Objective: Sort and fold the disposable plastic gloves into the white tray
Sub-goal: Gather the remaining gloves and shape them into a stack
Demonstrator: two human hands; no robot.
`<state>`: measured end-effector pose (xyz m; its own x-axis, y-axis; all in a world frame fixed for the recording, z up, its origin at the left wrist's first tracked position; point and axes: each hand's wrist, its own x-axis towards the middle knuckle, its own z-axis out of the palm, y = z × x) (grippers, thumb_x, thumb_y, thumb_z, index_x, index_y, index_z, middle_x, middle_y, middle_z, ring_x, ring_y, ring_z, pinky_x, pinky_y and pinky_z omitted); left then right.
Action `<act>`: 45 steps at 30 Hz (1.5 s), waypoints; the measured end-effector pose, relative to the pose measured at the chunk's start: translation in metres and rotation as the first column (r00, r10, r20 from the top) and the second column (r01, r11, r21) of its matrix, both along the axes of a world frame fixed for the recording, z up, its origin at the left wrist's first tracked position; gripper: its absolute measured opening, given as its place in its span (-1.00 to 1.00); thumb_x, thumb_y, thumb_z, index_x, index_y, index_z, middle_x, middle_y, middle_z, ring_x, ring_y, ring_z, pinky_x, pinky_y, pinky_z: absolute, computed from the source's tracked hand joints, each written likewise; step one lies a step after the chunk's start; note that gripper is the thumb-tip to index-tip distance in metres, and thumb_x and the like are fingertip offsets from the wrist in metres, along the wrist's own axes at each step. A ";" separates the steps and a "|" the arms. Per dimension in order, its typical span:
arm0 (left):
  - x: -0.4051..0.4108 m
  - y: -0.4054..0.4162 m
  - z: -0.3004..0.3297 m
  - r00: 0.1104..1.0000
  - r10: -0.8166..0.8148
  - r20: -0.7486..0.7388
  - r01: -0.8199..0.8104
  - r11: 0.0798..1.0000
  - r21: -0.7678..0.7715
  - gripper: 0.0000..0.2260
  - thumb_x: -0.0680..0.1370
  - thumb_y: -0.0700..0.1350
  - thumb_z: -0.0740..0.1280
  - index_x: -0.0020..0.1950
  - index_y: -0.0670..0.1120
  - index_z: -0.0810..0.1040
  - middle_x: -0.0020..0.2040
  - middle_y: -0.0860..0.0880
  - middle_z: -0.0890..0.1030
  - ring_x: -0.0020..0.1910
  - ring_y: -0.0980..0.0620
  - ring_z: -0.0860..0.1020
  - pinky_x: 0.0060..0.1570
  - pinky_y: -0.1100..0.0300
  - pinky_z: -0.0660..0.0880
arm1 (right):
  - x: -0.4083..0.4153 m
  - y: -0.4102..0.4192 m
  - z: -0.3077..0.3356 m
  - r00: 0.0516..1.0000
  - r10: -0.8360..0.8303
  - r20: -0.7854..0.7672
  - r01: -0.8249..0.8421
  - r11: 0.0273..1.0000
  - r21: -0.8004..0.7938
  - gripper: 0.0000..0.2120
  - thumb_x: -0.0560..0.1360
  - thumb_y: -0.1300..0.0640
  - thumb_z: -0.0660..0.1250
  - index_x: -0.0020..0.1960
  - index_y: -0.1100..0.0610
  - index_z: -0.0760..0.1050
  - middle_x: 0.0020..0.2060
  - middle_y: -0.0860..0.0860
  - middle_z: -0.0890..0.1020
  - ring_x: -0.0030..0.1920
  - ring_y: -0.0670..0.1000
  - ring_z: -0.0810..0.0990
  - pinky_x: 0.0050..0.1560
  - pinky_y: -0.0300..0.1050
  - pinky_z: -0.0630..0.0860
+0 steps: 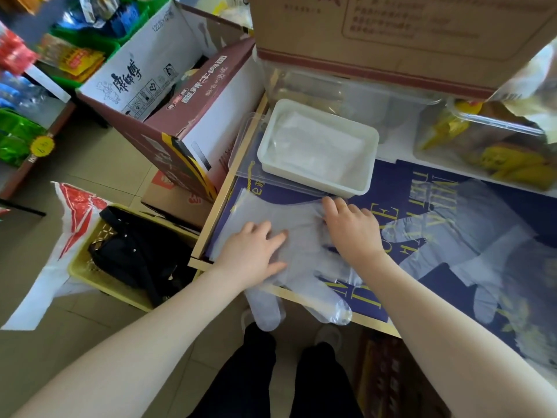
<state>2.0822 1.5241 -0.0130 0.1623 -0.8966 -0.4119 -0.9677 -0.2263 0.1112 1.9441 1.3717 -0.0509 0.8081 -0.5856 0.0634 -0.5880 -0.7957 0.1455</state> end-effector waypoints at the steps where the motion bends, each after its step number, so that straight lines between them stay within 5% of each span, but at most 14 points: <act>1: 0.000 -0.003 0.000 1.000 0.011 0.020 -0.011 0.999 0.030 -0.43 0.54 0.24 0.13 0.49 0.06 0.11 0.32 -0.07 0.28 0.26 -0.11 0.31 0.00 0.09 0.44 | -0.008 -0.001 -0.001 1.000 0.011 0.010 -0.010 0.999 -0.034 -0.62 0.24 0.18 0.53 -0.03 0.17 0.43 -0.35 0.04 0.55 -0.45 0.08 0.52 -0.49 -0.17 0.34; 6: -0.006 -0.011 0.003 0.996 0.048 0.075 -0.056 0.993 0.106 -0.31 0.48 0.28 0.23 0.50 0.06 0.06 0.33 -0.11 0.24 0.28 -0.13 0.28 0.06 0.05 0.43 | -0.064 -0.009 0.003 0.993 -0.036 0.117 0.039 0.999 -0.019 -0.60 0.32 0.18 0.49 0.09 0.20 0.44 -0.07 0.12 0.60 -0.18 0.17 0.58 -0.26 -0.02 0.50; 9: -0.015 -0.017 0.007 0.991 0.078 0.112 -0.083 0.996 0.038 -0.41 0.50 0.23 0.22 0.44 -0.01 0.19 0.29 -0.11 0.30 0.26 -0.12 0.32 0.11 0.05 0.39 | -0.105 -0.028 0.010 0.907 -0.296 0.300 0.257 0.953 0.162 -0.60 0.35 0.15 0.48 0.11 0.26 0.46 0.06 0.22 0.56 0.01 0.29 0.54 -0.08 0.12 0.49; 13: -0.044 -0.033 0.009 0.997 0.070 0.040 -0.063 0.986 -0.154 -0.62 0.55 0.05 0.22 0.29 -0.11 0.40 0.20 -0.13 0.41 0.17 -0.16 0.42 0.06 0.02 0.41 | -0.163 -0.064 0.008 0.679 -0.722 0.131 0.625 0.662 0.413 -0.30 0.49 0.00 0.32 0.43 0.37 0.15 0.43 0.34 0.20 0.42 0.33 0.18 0.37 0.19 0.15; 17: -0.085 -0.058 0.009 0.992 -0.054 -0.116 0.023 0.967 -0.255 -0.74 0.46 -0.02 0.21 -0.01 -0.15 0.57 -0.03 -0.12 0.55 -0.15 -0.17 0.58 -0.36 0.05 0.49 | -0.204 -0.077 0.004 0.550 -0.835 0.013 0.773 0.515 0.370 -0.24 0.48 -0.12 0.30 0.41 0.41 0.16 0.37 0.38 0.24 0.33 0.38 0.25 0.26 0.22 0.23; 23: -0.142 -0.098 0.006 0.932 -0.064 -0.357 -0.062 0.943 -0.328 -0.78 0.56 -0.11 0.23 0.17 -0.10 0.54 0.15 0.00 0.51 -0.01 -0.04 0.54 -0.15 0.07 0.48 | -0.228 -0.084 -0.006 0.716 -0.695 0.066 0.635 0.687 0.353 -0.72 0.56 0.07 0.21 0.05 0.31 0.44 0.06 0.33 0.49 0.05 0.32 0.45 -0.01 0.15 0.36; 27: -0.174 -0.127 0.013 0.808 0.014 -0.589 -0.220 0.934 -0.280 -0.78 0.57 -0.11 0.23 0.20 -0.08 0.52 0.10 0.06 0.51 0.02 0.12 0.50 0.02 0.17 0.48 | -0.227 -0.082 0.016 0.577 -0.733 0.361 0.469 0.659 0.588 -0.85 0.55 0.10 0.25 -0.11 0.18 0.47 -0.18 0.13 0.56 -0.14 0.16 0.52 -0.22 -0.10 0.31; 29: -0.188 -0.142 0.020 0.653 0.106 -0.750 -0.321 0.935 -0.147 -0.72 0.58 -0.11 0.24 0.29 -0.10 0.46 0.17 0.04 0.51 0.13 0.17 0.48 0.13 0.33 0.40 | -0.220 -0.076 0.035 0.488 -0.733 0.474 0.349 0.662 0.664 -0.89 0.52 0.13 0.30 -0.17 0.11 0.46 -0.31 -0.01 0.53 -0.26 0.05 0.50 -0.26 -0.19 0.28; 32: -0.203 -0.155 0.031 0.390 0.187 -0.901 -0.342 0.939 0.047 -0.57 0.52 0.03 0.32 0.35 -0.06 0.37 0.26 0.04 0.47 0.27 0.14 0.44 0.24 0.31 0.36 | -0.208 -0.068 0.061 0.418 -0.759 0.499 0.188 0.609 0.770 -0.88 0.51 0.14 0.32 -0.20 0.12 0.48 -0.38 -0.07 0.52 -0.34 -0.05 0.50 -0.28 -0.21 0.40; 34: -0.207 -0.156 0.037 0.449 0.152 -0.880 -0.291 0.956 0.016 -0.48 0.43 0.15 0.37 0.34 0.02 0.38 0.24 0.11 0.48 0.23 0.20 0.45 0.19 0.34 0.39 | -0.201 -0.063 0.075 0.409 -0.775 0.482 0.104 0.564 0.819 -0.89 0.50 0.17 0.32 -0.20 0.14 0.50 -0.42 -0.08 0.53 -0.41 -0.16 0.49 -0.32 -0.26 0.43; 36: -0.207 -0.156 0.038 0.505 0.143 -0.851 -0.334 0.942 -0.040 -0.61 0.45 0.05 0.42 0.23 0.01 0.47 0.11 0.08 0.57 0.07 0.22 0.50 0.04 0.35 0.42 | -0.194 -0.061 0.084 0.442 -0.768 0.463 0.030 0.529 0.848 -0.91 0.50 0.19 0.32 -0.18 0.13 0.52 -0.41 -0.09 0.56 -0.39 -0.18 0.52 -0.31 -0.29 0.47; 39: -0.199 -0.154 0.036 0.406 0.208 -0.890 -0.513 0.858 -0.034 -0.89 0.48 -0.12 0.40 -0.05 -0.09 0.54 -0.18 -0.04 0.63 -0.20 0.09 0.55 -0.15 0.15 0.47 | -0.190 -0.065 0.086 0.391 -0.837 0.384 -0.149 0.354 0.923 -0.85 0.55 0.18 0.25 -0.15 0.18 0.53 -0.38 -0.03 0.60 -0.36 -0.03 0.59 -0.30 -0.11 0.54; 42: -0.182 -0.150 0.027 0.251 0.313 -0.916 -0.629 0.772 0.092 -0.88 0.52 -0.24 0.34 -0.21 -0.10 0.48 -0.34 0.00 0.59 -0.33 0.04 0.57 -0.34 0.24 0.46 | -0.199 -0.092 0.066 0.449 -0.806 0.384 0.104 0.474 0.874 -0.85 0.56 0.11 0.24 0.01 0.15 0.54 -0.12 -0.01 0.62 -0.12 -0.07 0.57 -0.03 -0.07 0.49; 45: -0.166 -0.143 0.022 0.282 0.359 -0.890 -0.611 0.782 0.122 -0.87 0.52 -0.24 0.34 -0.21 -0.08 0.49 -0.37 0.08 0.60 -0.41 0.17 0.56 -0.42 0.36 0.43 | -0.211 -0.128 0.036 0.649 -0.751 0.125 0.483 0.533 0.694 -0.57 0.53 0.02 0.28 0.35 0.14 0.35 0.33 0.14 0.39 0.31 0.16 0.35 0.29 0.10 0.31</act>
<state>1.9161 1.3808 0.0090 0.2887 -0.8531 -0.4347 -0.0528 -0.4675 0.8824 1.7326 1.2438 -0.0154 0.2039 -0.9437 -0.2604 -0.8517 -0.0398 -0.5226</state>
